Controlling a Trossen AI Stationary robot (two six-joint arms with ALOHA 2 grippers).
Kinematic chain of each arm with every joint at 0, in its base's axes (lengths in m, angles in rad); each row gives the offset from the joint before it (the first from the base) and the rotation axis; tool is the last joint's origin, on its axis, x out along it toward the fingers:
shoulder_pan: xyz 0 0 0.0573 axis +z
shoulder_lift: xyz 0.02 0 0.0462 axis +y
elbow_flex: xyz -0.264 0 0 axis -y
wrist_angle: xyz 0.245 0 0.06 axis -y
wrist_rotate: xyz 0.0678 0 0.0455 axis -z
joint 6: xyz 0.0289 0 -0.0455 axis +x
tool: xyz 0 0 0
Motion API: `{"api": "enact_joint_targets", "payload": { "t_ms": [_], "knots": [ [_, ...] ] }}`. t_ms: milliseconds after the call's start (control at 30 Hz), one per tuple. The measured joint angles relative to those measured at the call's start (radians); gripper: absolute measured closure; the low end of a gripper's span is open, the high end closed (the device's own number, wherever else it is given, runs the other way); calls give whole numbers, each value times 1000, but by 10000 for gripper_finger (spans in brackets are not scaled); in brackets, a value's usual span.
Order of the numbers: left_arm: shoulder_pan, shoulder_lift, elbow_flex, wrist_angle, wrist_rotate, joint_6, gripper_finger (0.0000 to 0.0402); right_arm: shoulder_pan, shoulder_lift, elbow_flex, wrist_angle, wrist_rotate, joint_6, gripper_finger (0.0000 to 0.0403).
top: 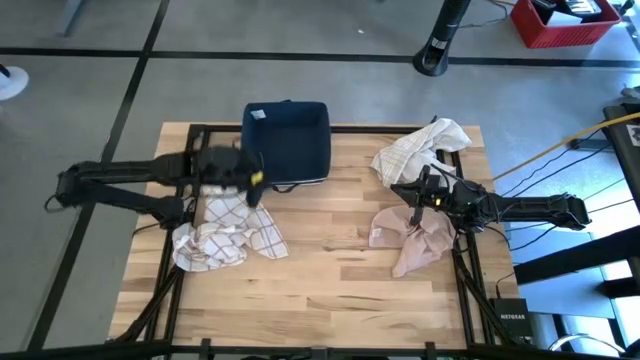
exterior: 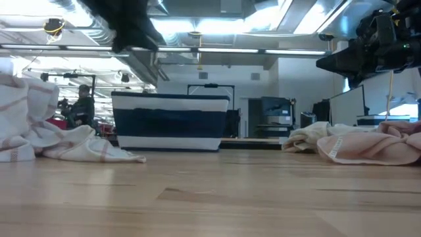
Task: Fold towel
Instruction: Fold the left white patterned towel
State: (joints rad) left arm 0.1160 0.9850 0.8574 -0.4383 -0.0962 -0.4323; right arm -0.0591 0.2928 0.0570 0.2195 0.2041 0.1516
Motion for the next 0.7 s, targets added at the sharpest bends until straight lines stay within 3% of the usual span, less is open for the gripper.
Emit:
{"api": "enact_joint_targets", "payload": {
  "t_ms": [233, 367, 600, 700],
  "knots": [
    [-388, 13, 10, -36, 4, -1, 288, 0, 0, 0, 22, -60, 1, 386],
    [-558, 69, 110, -18, -62, 61, 301, 0, 0, 0, 25, -60, 0, 386],
    [-709, 258, 335, -51, -225, 341, 322, 0, 0, 0, 43, -60, 0, 386],
    [-712, 338, 398, -228, -283, 338, 325, 0, 0, 0, 41, -61, 0, 386]
  ]
}}
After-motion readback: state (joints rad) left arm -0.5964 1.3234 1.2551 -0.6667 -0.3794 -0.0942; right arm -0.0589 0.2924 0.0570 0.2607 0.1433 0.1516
